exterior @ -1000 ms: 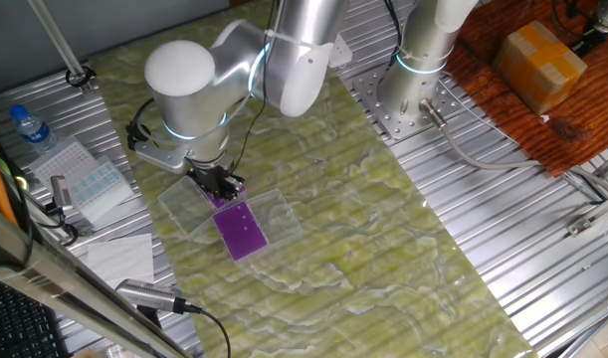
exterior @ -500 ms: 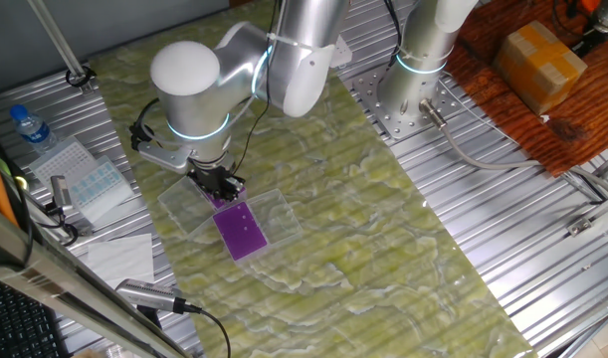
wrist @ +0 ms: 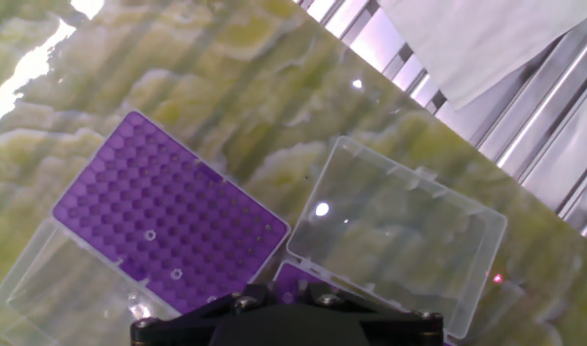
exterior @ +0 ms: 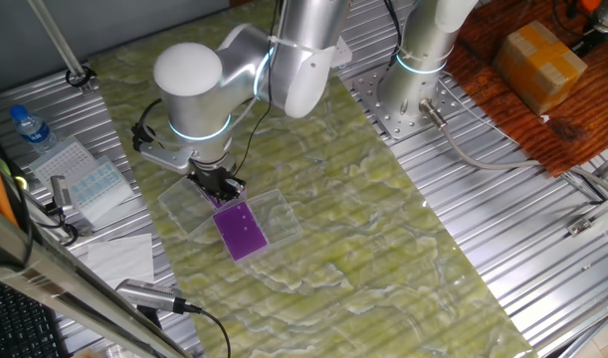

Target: Transfer all small pipette tips from one holder to another

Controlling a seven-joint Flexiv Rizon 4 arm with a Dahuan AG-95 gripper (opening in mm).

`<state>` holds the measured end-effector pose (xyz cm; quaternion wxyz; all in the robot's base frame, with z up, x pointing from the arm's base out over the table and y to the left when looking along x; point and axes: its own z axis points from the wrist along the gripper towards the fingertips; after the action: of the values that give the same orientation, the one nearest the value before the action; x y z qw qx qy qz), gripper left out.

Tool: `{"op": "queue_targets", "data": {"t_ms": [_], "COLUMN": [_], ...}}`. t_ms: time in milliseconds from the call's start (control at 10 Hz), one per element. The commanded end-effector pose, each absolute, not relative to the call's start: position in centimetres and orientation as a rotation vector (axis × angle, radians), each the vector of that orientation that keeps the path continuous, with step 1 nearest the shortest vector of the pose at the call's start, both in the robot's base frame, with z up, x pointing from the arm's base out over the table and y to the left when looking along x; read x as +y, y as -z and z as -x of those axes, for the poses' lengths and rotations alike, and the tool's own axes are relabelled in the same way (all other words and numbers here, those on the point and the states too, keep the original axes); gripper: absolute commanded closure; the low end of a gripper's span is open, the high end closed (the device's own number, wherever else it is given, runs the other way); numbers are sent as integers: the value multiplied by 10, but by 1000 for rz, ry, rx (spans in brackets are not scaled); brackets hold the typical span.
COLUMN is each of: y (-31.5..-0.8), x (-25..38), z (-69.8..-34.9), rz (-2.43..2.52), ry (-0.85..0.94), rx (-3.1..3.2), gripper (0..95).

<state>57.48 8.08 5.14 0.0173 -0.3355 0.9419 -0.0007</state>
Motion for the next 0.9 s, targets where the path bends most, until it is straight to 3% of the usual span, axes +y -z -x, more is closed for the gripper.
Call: {"op": "queue_targets", "data": {"t_ms": [100,400,900], "y": [-50,-94,-102], "x": [80,79,93], "z": [-575,-575,-571], "rz": [1043,1014,838], "ry": [1,-27,-72], "rx": [2928,2993,3040], "gripper": [950,950,950]}}
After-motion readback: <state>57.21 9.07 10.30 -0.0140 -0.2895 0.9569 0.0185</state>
